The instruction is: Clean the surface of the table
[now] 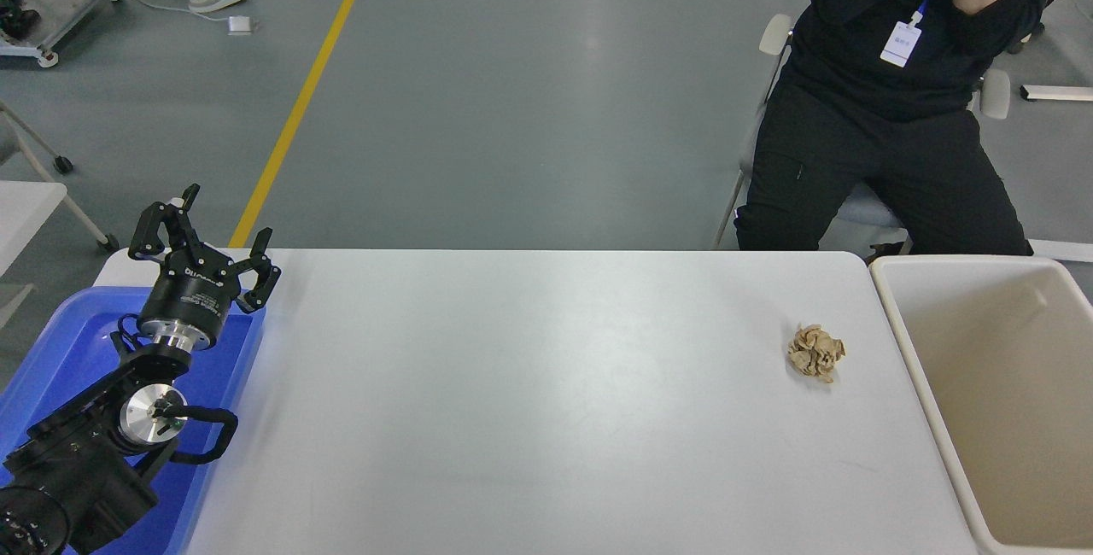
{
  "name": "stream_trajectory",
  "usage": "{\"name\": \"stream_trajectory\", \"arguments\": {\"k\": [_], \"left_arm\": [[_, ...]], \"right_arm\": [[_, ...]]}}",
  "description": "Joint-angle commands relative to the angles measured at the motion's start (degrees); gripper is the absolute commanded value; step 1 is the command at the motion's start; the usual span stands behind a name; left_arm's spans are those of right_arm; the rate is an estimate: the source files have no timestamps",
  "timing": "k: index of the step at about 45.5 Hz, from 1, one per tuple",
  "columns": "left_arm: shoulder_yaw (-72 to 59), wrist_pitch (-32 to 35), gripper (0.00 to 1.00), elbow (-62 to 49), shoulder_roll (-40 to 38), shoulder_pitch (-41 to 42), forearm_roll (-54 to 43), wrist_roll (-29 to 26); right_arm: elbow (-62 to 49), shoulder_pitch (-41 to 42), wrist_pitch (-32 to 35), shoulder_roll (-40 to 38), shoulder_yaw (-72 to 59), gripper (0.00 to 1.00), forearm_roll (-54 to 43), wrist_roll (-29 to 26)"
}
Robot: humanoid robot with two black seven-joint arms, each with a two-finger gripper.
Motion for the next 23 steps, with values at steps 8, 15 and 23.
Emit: {"name": "stream_trajectory", "arguments": {"k": [8, 15, 23], "left_arm": [[0.00, 0.00, 1.00, 0.00, -0.05, 0.00, -0.01, 0.00], [0.00, 0.00, 1.00, 0.00, -0.05, 0.00, -0.01, 0.00], [0.00, 0.00, 1.00, 0.00, 0.03, 0.00, -0.01, 0.00]], "right_arm": [[-0.10, -6.62, -2.11, 8.23, 4.30, 0.00, 0.12, -3.77], [-0.10, -8.03, -2.99, 10.42, 4.30, 0.00, 0.12, -3.77], [-0.10, -8.30, -3.69, 11.13, 4.38, 0.00, 0.12, -3.69]]}}
